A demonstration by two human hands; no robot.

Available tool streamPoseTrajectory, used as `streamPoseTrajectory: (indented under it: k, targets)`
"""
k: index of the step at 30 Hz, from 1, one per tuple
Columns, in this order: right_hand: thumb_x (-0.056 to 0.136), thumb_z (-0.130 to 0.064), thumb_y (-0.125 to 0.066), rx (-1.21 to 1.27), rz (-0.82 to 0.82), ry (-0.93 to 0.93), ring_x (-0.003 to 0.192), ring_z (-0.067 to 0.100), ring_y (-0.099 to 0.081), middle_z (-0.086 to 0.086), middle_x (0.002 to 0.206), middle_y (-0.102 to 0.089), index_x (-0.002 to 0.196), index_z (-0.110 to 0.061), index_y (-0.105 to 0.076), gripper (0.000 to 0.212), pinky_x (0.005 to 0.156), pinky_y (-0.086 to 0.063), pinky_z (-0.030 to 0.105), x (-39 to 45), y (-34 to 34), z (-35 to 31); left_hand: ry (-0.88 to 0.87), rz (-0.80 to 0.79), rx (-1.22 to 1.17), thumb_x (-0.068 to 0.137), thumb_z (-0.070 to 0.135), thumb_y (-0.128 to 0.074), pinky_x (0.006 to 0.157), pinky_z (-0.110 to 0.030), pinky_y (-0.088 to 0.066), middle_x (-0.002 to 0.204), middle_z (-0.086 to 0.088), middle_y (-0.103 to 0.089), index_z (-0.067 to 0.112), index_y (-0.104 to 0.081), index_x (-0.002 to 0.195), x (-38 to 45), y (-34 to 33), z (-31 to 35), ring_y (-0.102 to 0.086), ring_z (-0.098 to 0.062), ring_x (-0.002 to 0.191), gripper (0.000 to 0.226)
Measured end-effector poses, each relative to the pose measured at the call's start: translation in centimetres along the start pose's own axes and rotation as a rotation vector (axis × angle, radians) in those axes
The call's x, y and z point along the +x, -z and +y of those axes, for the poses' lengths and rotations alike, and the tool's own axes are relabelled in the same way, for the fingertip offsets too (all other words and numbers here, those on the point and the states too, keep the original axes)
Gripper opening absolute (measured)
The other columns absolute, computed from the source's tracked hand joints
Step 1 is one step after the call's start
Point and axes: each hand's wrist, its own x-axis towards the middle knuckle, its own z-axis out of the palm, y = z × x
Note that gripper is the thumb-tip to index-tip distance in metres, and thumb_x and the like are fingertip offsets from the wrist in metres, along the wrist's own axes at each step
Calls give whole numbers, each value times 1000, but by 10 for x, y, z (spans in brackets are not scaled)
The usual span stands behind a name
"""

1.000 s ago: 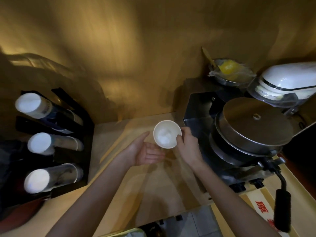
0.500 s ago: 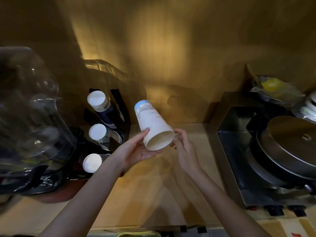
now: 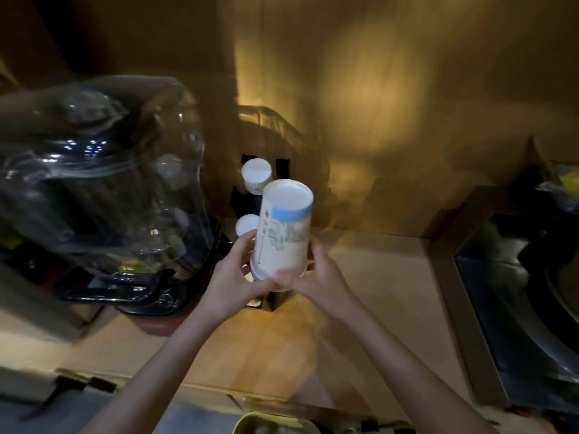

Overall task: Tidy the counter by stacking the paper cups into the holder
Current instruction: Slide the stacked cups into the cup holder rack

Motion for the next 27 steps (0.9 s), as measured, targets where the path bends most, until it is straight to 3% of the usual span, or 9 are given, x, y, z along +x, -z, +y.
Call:
streamPoseTrajectory:
  k: [2,5,7,9,13,16,21,25,27]
  targets:
    - [62,-37,-83,-27,36,35,97,-19,-53,-16,115,-57,120,-33,-43,71,72,-45,1,2,-14,-3,-21,-27,68,55,38,-80,86,-3,-44,120,23,-51,44,-34,123,-8,11,-2,-50,14,110,82]
    - [60,-33,-85,-48,81,69,93,-19,-53,-16,110,-56,116,-31,-44,69,72,-43,-2,3,-32,-6,-40,-113,128,61,39,-76,106,-34,-44,137,8,-48,36,-29,134,-15,32,-5,-46,-2,125,87]
    - [60,-35,-85,-73,103,87,95,-11,-54,-15,112,-53,120,-27,-43,73,74,-40,-3,3,-43,-8,-66,-109,173,61,47,-72,112,-42,-37,144,6,-40,31,-23,141,-19,47,0,-38,-7,133,95]
    - [61,-42,-82,-116,110,131,102,-3,-52,-14,115,-52,121,-28,-41,74,79,-42,2,2,-54,-8,-114,-63,184,60,50,-72,113,-37,-35,145,8,-38,29,-24,141,-22,58,9,-36,-5,134,97]
    - [61,-57,-73,-205,94,144,114,8,-51,-6,125,-52,129,-23,-37,83,89,-49,24,4,-74,0,-194,90,314,56,55,-69,96,-1,-31,131,17,-43,32,-31,136,-28,69,24,-41,5,120,92]
    - [64,-52,-77,-264,64,90,120,13,-48,-3,133,-50,133,-21,-33,88,95,-49,37,10,-84,10,-210,133,461,61,49,-71,88,-10,-34,120,13,-47,26,-42,130,-27,68,20,-46,-5,113,78]
    - [67,-48,-75,-293,5,23,125,16,-44,0,138,-44,136,-23,-27,87,98,-47,43,16,-91,24,-162,150,500,63,28,-81,91,-22,-35,123,-5,-50,18,-48,126,-25,60,0,-50,-18,114,72]
    - [75,-45,-69,-324,-63,38,138,16,-30,2,151,-27,144,-21,-18,89,112,-34,39,18,-94,29,-100,152,514,64,26,-80,93,-24,-37,123,-9,-48,15,-47,128,-21,52,-19,-49,-22,115,73]
    - [78,-42,-67,-321,-62,52,137,14,-31,1,151,-29,144,-21,-19,84,111,-35,37,17,-94,30,-67,138,504,65,26,-80,96,-29,-39,125,-10,-47,14,-45,129,-19,47,-30,-48,-24,117,74]
